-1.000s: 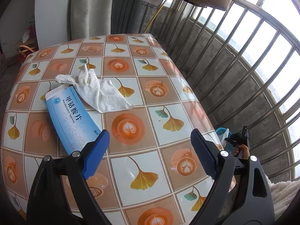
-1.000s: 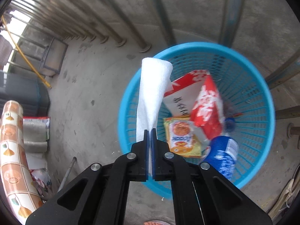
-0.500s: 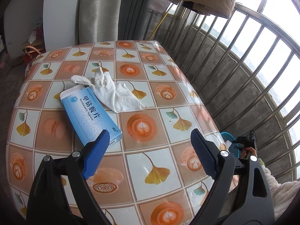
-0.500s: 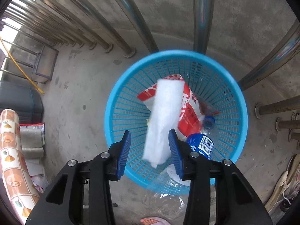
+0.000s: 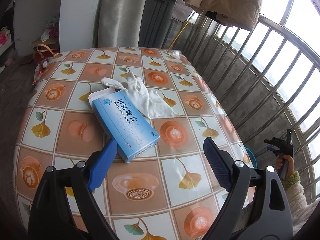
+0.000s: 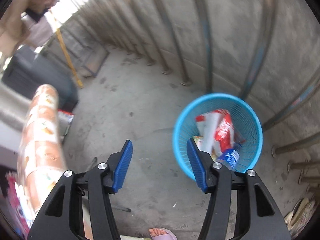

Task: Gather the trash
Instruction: 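Move both tools back over the table, then grasp the white gloves with the right tool while the left tool grasps the blue tablet box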

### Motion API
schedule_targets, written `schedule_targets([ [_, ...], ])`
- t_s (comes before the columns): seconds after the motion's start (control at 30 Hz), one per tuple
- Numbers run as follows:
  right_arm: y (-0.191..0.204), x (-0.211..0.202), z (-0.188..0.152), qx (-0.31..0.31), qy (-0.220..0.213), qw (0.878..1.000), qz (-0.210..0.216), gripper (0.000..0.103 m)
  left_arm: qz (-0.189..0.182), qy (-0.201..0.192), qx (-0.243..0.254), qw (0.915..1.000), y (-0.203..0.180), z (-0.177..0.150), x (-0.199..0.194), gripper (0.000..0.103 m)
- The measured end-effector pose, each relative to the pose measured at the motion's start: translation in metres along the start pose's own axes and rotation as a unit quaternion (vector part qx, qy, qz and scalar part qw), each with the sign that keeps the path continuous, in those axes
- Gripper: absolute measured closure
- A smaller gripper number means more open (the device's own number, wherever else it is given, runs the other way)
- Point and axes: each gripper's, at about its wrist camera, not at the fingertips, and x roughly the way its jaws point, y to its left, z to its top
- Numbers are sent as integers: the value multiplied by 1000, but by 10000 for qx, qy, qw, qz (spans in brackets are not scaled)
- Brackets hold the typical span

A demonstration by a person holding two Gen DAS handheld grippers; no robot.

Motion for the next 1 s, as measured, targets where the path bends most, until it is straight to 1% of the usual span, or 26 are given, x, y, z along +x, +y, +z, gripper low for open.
schedule_targets([
  [0.17,78,-39,-4,-676,-40,9963,534,42,89,4,10,10000,12,-7,0,19],
  [0.3,147,-60,-15,-1260,92,9870,993,39,142,-32,-28,9999,21,-11,-2,19],
  [0.4,198,-67,-28,-1704,261,9759,1341,35,153,-41,-121,9998,28,-13,-1,19],
  [0.5,250,-66,-47,-2102,535,9615,1687,34,125,-42,-232,9996,35,-14,3,19],
  [0.63,305,-57,-79,-2437,867,9447,2017,34,33,-60,-470,9989,45,-13,10,19],
  [0.83,365,-39,-126,-2826,1336,9212,2315,34,37,-67,-814,9967,62,-8,22,19],
  [0.93,387,-30,-147,-2833,1705,9057,2653,35,66,-62,-1004,9949,72,-4,28,19],
  [1.0,401,-22,-160,-2758,1957,8976,2827,36,107,-20,-1148,9933,79,-4,31,19],
])
